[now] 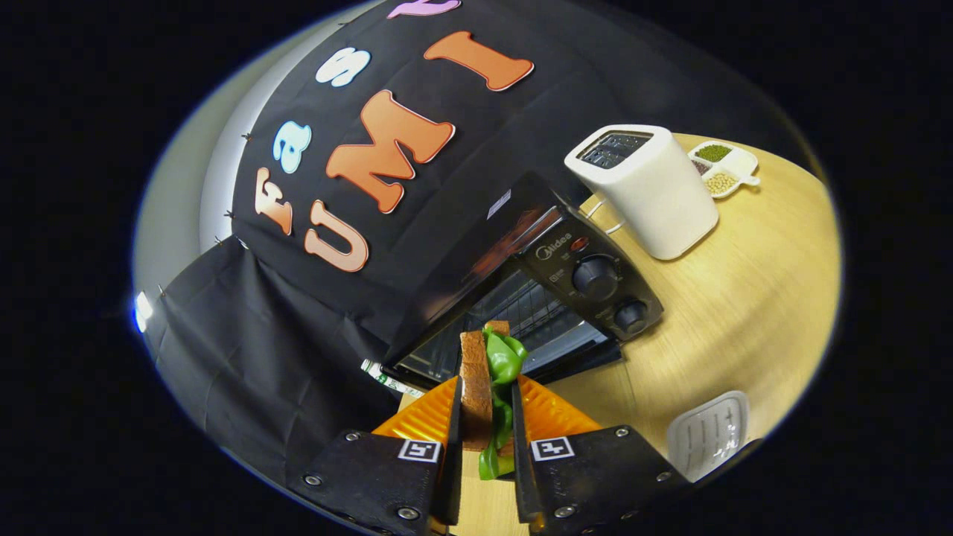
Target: Open the toaster oven, put the food inside, and close the toaster oven door.
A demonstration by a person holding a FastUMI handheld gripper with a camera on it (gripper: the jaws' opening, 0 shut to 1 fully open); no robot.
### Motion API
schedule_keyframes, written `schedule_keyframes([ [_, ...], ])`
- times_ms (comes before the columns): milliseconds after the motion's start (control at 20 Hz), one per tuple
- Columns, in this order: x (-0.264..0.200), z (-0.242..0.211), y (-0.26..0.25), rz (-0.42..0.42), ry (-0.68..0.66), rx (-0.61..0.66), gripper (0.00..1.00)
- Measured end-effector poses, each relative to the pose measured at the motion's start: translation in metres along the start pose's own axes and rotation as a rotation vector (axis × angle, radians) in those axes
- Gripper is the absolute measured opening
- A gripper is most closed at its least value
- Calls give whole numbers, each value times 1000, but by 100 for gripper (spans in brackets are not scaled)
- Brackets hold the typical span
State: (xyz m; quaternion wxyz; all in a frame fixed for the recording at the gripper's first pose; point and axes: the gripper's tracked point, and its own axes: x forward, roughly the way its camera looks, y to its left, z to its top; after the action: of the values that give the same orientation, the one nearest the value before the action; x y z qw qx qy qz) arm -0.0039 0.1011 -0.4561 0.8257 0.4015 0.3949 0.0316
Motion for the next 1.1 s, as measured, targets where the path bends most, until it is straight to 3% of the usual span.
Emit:
schedule_keyframes([
  [800,108,6,-2,9,-184,197,30],
  [1100,134,21,-18,-66,-328,87,30],
])
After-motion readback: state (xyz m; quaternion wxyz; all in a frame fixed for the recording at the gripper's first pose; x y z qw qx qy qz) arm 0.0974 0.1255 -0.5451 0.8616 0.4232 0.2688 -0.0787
